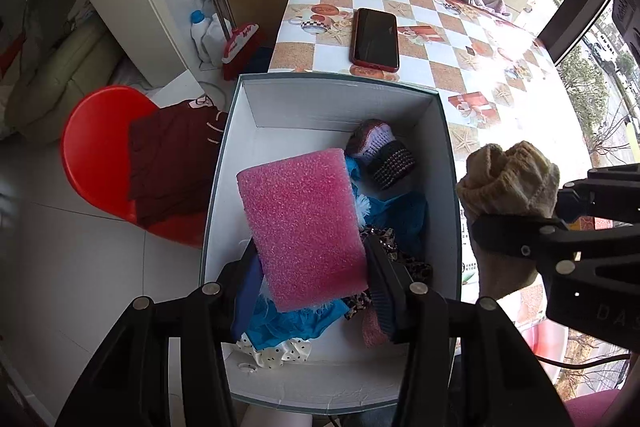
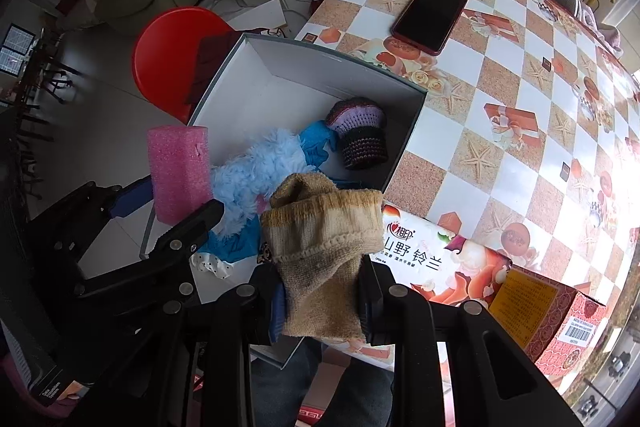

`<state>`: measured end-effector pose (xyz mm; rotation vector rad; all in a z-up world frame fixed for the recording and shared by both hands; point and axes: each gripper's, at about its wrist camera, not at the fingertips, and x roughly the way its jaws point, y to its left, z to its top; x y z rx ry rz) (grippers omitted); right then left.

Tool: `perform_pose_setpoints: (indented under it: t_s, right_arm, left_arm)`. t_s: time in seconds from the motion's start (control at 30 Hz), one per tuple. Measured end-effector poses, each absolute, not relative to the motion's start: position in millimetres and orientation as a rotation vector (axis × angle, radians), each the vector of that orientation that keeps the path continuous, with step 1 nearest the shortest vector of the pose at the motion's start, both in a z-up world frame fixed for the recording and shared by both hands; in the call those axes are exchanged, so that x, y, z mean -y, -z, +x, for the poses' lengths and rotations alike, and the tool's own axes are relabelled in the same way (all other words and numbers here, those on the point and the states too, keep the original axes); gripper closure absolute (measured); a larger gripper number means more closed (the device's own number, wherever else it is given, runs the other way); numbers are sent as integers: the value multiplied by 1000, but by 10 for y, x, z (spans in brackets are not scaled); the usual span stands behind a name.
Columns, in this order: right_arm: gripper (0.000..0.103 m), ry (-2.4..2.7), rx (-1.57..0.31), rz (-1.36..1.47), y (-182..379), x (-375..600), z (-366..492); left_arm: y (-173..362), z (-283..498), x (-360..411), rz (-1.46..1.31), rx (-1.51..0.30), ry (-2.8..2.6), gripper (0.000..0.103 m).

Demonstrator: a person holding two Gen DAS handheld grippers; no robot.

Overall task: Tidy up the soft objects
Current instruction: 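Lower the pink sponge into the box with the left tool while the right holds the sock above, then open the left tool on the sponge while the right lowers and releases the sock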

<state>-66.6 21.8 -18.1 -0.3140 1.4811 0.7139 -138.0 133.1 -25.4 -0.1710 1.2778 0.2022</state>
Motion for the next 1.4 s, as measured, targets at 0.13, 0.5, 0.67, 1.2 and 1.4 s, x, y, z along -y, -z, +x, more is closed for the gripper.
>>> perform_pose_setpoints:
  t_s: [0.13, 0.5, 0.67, 1.2, 1.4]
  right_arm:
    - [73, -717, -1499, -307, 235, -302, -617]
    - [73, -714, -1506, -324, 301, -424, -523]
    - [73, -707, -1515, -322, 329, -445, -476]
    - [73, -684, -1514, -289, 384, -446, -367]
    - [73, -684, -1512, -264, 394, -453, -330]
  left_arm:
    - [330, -1324, -1389, -167, -1296, -219, 50]
    - [474, -1261, -1479, -173, -1327, -253, 50]
    - [529, -1236, -1515, -190, -1342, -257, 50]
    - [610, -1091, -1533, -212, -1375, -260, 50]
    - [632, -1073, -1519, -210, -1383, -257, 50]
